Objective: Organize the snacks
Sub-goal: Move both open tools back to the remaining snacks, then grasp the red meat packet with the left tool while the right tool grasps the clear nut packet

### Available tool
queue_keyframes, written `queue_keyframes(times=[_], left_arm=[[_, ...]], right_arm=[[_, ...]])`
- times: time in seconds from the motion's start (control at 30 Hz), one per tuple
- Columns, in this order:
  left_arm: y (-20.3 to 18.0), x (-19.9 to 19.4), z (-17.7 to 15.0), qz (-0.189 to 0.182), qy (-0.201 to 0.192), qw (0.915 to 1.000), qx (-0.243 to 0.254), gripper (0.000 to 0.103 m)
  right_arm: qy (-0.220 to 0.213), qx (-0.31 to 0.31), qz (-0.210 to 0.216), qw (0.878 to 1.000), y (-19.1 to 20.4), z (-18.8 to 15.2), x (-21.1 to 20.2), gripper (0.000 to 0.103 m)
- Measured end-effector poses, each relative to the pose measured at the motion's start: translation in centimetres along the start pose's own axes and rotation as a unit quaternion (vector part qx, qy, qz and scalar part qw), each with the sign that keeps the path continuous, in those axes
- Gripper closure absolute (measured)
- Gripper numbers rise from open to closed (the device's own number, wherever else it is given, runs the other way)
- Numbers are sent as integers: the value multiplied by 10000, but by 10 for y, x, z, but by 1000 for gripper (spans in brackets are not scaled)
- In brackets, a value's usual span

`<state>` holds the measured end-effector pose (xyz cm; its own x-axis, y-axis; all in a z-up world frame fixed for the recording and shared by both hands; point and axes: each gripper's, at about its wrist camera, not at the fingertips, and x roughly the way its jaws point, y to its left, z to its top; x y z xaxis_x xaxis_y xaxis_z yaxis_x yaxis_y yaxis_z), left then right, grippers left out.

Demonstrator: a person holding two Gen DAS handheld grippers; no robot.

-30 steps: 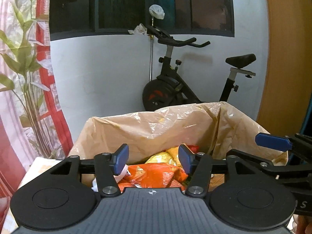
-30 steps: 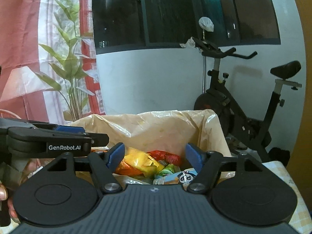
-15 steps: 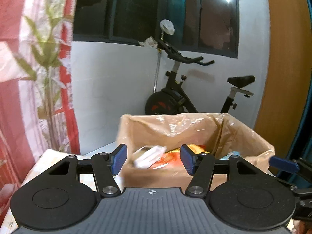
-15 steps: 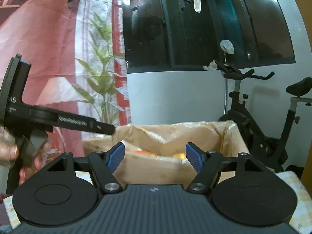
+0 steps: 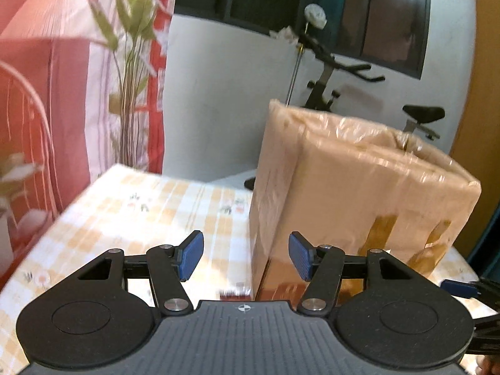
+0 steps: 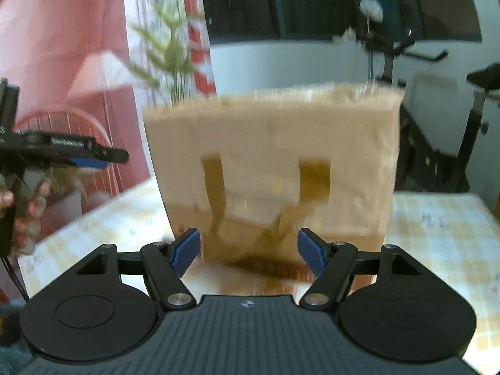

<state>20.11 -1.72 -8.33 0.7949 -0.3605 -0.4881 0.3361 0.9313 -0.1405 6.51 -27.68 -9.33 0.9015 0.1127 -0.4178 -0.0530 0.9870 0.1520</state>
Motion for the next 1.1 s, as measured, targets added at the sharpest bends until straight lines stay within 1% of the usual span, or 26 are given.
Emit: queue_keyframes(times=[0.1, 0.23, 0.37, 0.57, 0.7, 0.77, 0.8, 0.83, 0.9, 0.93, 0.97, 1.0, 1.1], left_arm=[[4, 1, -5, 9, 88, 10000, -30, 41], [9, 0, -8, 31, 116, 9999, -100, 41], [13, 1, -13, 82, 203, 9997, -141, 41], [16, 4, -16, 128, 259, 9994, -206, 41], [17, 8, -18, 123, 319, 9991, -262, 41], [16, 10, -20, 118, 356, 9990, -258, 41], [15, 10, -21, 113, 371, 9989, -247, 41], [15, 11, -21, 102, 381, 9989, -237, 41], [13, 10, -22, 79, 381, 9990, -211, 41], [13, 11, -23, 74, 386, 9990, -194, 41], [13, 10, -23, 74, 391, 9990, -183, 41], [13, 10, -24, 72, 396, 9990, -176, 41], [13, 10, -26, 101, 429, 9989, -159, 41]], right_arm=[[422, -168, -9, 9990, -4, -9, 24, 31], [1001, -314, -4, 9945, -14, -16, 58, 32], [1319, -229, -95, 9910, -24, -21, 82, 32], [1761, 28, -81, 9843, -29, -25, 102, 31], [2009, 203, 282, 9790, -15, -26, 93, 31], [1990, 64, 447, 9790, -5, -25, 86, 32], [1923, -83, 452, 9803, -1, -25, 84, 32], [1855, -259, 383, 9816, 2, -23, 83, 32], [1708, -635, 113, 9832, 5, -21, 84, 32], [1655, -737, 49, 9834, 4, -20, 87, 34], [1619, -770, 53, 9838, 2, -21, 91, 39], [1602, -795, 67, 9839, -1, -21, 94, 42], [1526, -904, 9, 9841, -7, -24, 103, 47]])
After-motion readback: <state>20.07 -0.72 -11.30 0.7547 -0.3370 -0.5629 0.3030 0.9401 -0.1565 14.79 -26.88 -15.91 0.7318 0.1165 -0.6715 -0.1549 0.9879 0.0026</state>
